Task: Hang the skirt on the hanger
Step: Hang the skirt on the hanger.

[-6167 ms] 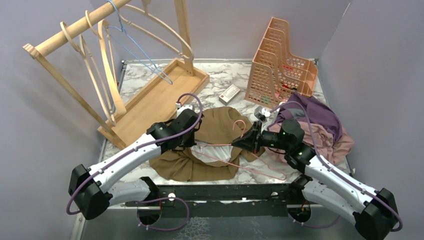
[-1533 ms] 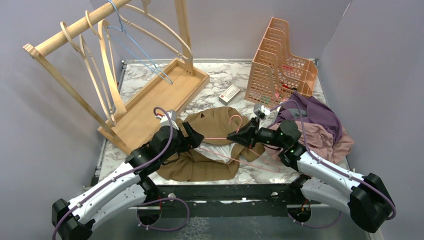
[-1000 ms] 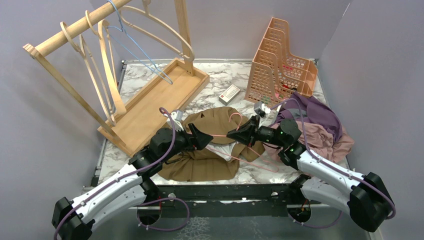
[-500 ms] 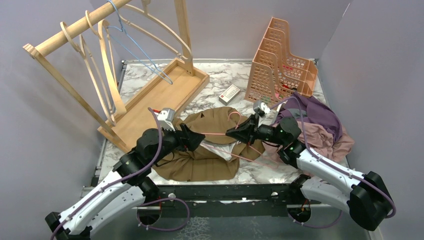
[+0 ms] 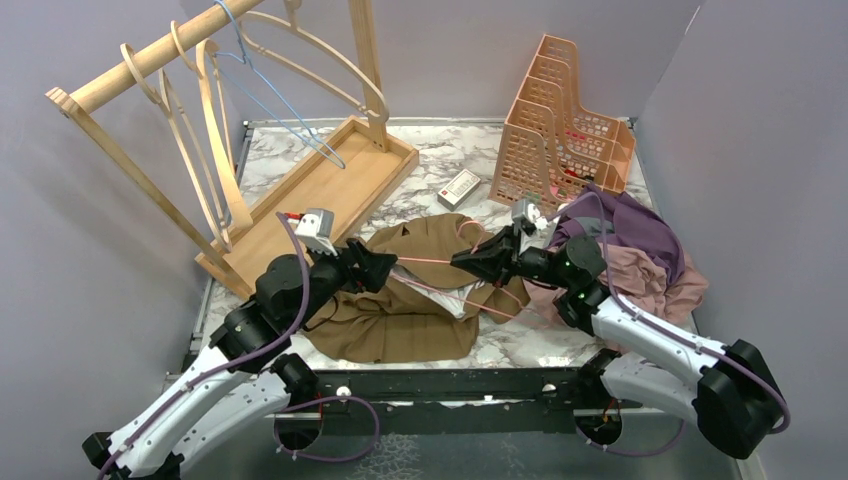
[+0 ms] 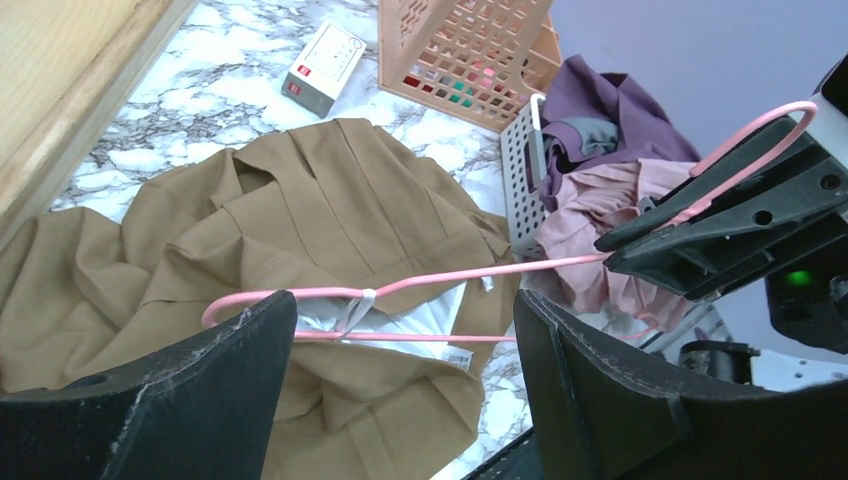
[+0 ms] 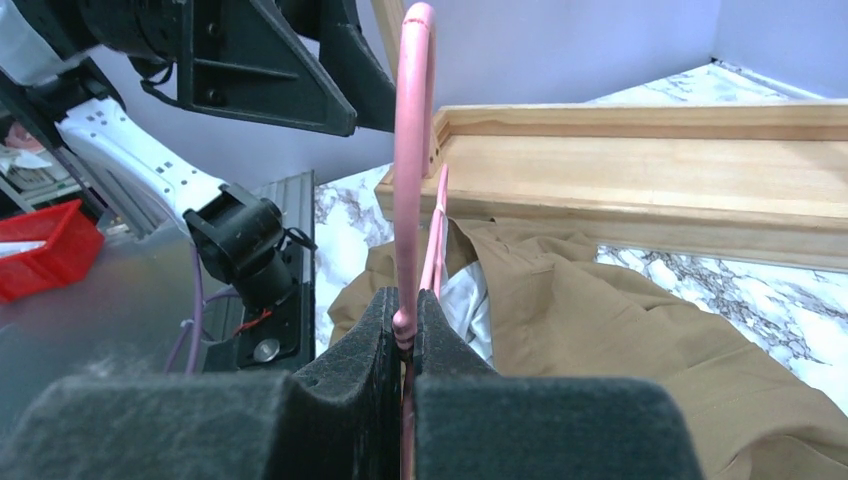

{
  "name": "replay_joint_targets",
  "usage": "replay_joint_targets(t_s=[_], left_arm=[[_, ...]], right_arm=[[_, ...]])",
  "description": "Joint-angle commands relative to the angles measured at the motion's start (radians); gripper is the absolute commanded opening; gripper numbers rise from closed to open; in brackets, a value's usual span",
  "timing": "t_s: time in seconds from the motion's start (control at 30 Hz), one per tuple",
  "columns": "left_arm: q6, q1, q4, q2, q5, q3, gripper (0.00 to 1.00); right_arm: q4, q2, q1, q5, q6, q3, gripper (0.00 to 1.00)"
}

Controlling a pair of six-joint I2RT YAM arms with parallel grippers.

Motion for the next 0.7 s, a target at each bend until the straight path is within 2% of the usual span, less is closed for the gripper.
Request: replay_joint_targets(t_s=[0.0,0.23,0.33,0.53,0.6,0.67], left_arm=[[0.15,0.003,0.031,0.047,0.061,0.05,0.82],[0.556,0.003,0.122,0.087,0.349,0.069,0.82],[0.703,0.002,0.104,0.117,0.452,0.09,0.77],[0.839,0.003,0.011,0.265,0.591,0.153,0.75],[0.858,0.002,0.008,0.299,0.649,0.166,0.7],[0.88,0.002,0.002,0.326,0.693,0.176,0.6]], right_arm=[[0.104,0.057,0.002,-0.06,-0.032,0.038,0.01],[0.103,0.178,0.002,-0.209,-0.082,0.133,0.01],[0.065,0.2,0.002,-0.289,-0.11,0.182,0.01],[-0.019,0.217,0.002,-0.45,-0.141,0.243,0.01],[-0.065,0.22,0.002,-0.495,-0.167,0.261,0.01],[-0.116,0.221,0.002,-0.52,-0.196,0.28,0.01]])
